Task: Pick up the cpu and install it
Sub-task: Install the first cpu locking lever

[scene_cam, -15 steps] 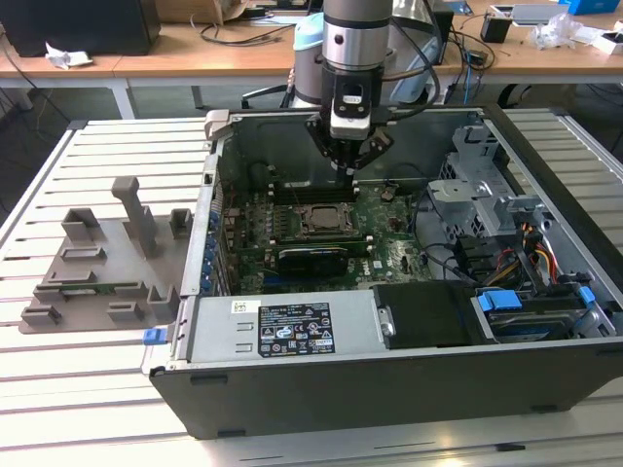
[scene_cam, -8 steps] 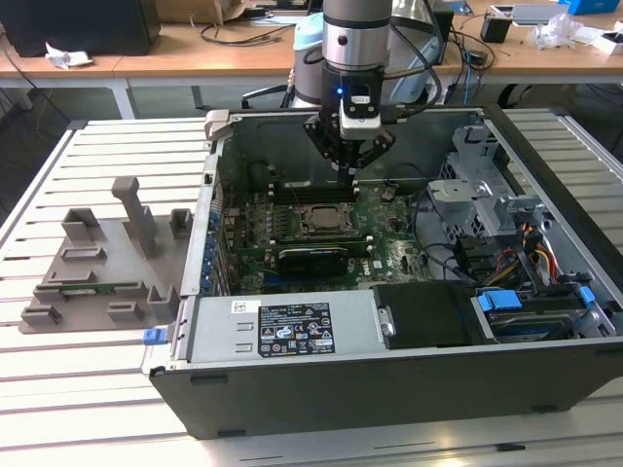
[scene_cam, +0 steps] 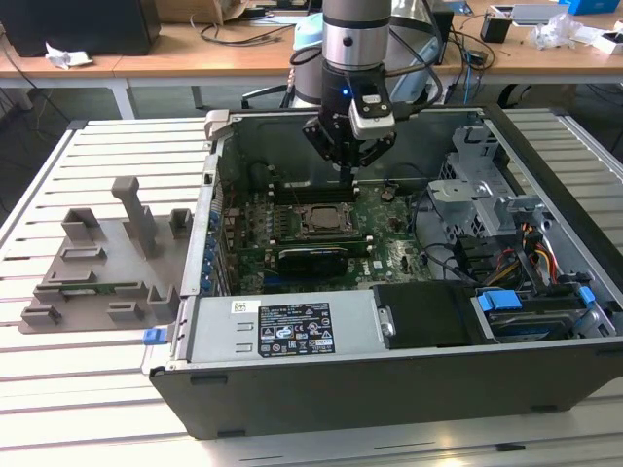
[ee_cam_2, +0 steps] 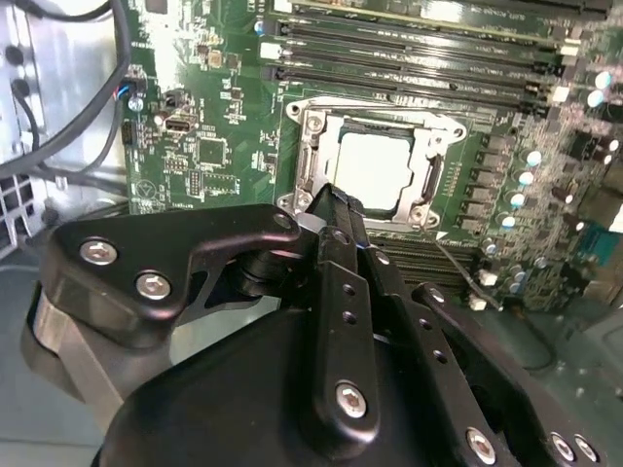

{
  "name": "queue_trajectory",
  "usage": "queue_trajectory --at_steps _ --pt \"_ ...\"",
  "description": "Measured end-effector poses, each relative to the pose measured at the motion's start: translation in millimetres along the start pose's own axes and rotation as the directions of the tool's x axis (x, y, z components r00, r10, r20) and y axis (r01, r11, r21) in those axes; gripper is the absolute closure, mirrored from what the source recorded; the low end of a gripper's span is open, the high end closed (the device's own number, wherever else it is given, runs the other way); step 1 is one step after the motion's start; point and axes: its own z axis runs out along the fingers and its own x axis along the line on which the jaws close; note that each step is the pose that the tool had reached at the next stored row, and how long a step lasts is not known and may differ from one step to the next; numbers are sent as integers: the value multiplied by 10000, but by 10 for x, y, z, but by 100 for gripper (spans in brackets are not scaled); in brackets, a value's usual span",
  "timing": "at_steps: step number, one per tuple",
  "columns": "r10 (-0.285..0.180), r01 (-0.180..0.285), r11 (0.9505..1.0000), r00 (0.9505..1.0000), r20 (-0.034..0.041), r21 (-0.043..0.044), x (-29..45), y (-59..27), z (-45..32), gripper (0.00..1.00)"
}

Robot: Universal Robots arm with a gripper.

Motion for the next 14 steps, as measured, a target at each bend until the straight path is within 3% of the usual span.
queue_trajectory --at_steps 5,6,8,11,14 --pt "-835 835 9965 9965 37 -52 0 -1 -2 89" --pt "-940 941 9955 9956 20 -140 0 0 -1 89" --pt "-1148 1141 9918 9934 -89 -584 0 0 0 89" --pt "-1650 1643 9845 9863 -62 -610 0 0 0 89" --pt "-2318 2312 9709 9728 -22 -628 0 0 0 89"
